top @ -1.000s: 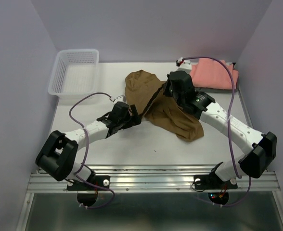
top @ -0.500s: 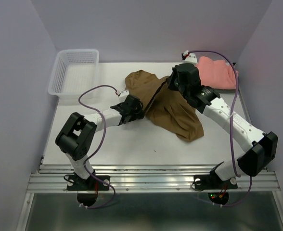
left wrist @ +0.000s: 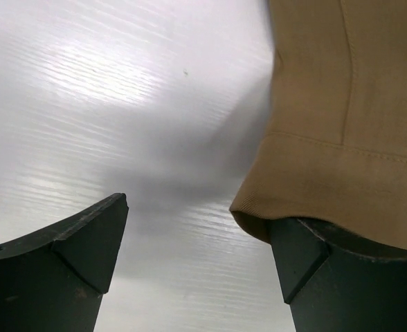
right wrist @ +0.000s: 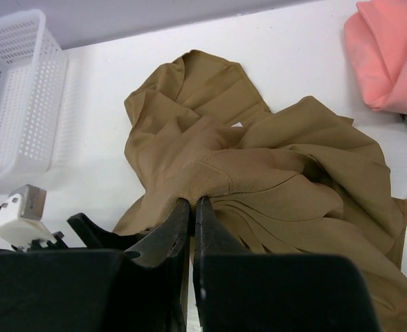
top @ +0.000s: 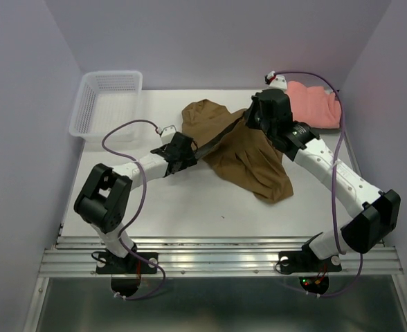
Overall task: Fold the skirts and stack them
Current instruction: Flatten the skirt out
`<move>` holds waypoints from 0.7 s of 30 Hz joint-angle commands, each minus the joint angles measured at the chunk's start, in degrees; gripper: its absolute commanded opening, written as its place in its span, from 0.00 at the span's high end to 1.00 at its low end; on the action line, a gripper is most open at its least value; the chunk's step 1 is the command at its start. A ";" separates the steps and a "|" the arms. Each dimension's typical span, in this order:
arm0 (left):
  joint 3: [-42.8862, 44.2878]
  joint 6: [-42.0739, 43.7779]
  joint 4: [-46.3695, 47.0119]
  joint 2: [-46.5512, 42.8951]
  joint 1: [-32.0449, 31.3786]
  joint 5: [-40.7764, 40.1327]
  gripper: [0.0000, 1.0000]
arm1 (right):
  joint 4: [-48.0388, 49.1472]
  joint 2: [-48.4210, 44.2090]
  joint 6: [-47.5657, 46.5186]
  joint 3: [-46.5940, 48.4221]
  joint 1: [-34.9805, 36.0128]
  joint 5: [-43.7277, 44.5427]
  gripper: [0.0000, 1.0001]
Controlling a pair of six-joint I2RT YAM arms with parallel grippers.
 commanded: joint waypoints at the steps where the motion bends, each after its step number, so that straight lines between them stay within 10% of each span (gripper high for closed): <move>1: -0.17 1.11 -2.88 -5.14 2.89 -4.42 0.10 | 3.04 -3.30 -1.26 1.11 -1.22 1.00 0.99; 10: -1.06 5.50 0.89 -7.96 7.90 -0.48 0.17 | 2.43 -4.89 -0.99 -0.56 -1.75 0.39 0.99; 15: 1.32 7.70 5.82 -3.66 8.17 6.73 0.45 | 1.73 -5.41 -1.34 -0.92 -2.28 0.21 0.99; 21: 6.67 8.76 6.17 -0.49 9.48 7.70 1.00 | 0.32 -7.34 -1.78 -2.06 -2.28 2.58 0.99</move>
